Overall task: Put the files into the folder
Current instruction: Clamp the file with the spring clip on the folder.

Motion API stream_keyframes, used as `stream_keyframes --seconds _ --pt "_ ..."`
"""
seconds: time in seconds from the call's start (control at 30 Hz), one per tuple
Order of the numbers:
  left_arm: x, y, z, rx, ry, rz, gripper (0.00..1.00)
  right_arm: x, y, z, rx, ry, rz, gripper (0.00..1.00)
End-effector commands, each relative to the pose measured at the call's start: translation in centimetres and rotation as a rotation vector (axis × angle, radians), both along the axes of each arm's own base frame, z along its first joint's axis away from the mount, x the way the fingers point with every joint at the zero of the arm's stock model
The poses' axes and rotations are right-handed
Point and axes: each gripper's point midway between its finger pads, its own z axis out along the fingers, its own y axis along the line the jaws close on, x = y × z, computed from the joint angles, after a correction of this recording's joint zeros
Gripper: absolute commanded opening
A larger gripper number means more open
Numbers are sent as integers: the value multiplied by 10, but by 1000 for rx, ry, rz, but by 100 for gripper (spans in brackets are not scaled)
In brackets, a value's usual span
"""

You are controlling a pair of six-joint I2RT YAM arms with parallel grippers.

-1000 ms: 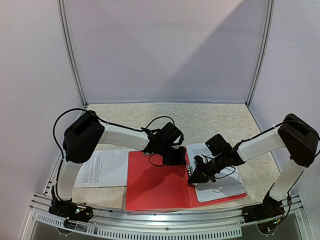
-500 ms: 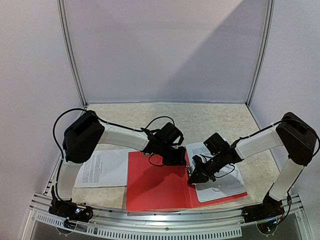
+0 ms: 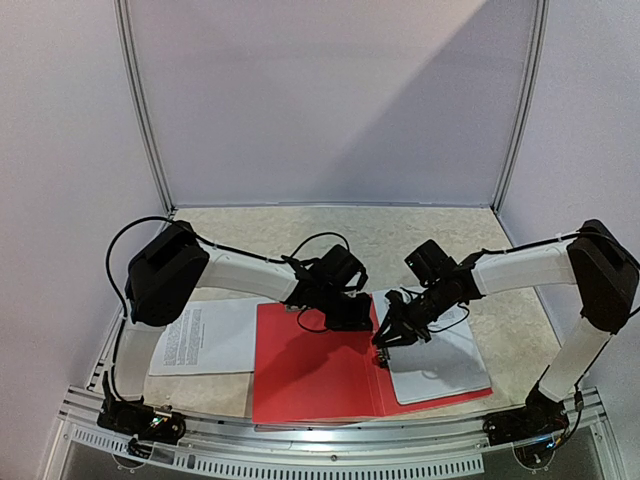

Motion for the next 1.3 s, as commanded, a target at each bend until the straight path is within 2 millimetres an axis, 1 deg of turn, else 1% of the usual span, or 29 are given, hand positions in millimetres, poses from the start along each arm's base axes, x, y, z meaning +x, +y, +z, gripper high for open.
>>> stream_keyframes --seconds 0.0,0.13,0.23,0.33,0.5,0.8,1.0,1.2,1.27 --pt "-6 42 -47 180 59 39 0 7 -2 6 5 13 -26 16" --pt "-5 41 -43 173 53 39 0 8 3 7 35 30 -29 23" --pt "-5 42 -44 175 52 42 0 9 6 9 52 35 -34 31" --pt "-5 42 -43 174 53 42 0 13 9 13 72 32 -42 34" --pt "-6 41 -42 171 51 41 0 11 5 16 78 50 -64 35" --pt "-6 41 -44 172 53 41 0 -8 -16 4 52 115 -97 37" --pt "-8 42 -46 172 58 41 0 -1 -14 9 80 93 -115 37" --pt "-7 41 -45 170 56 41 0 11 -10 20 140 69 -149 37" --pt "-7 40 -45 168 56 40 0 13 -10 21 143 73 -155 38"
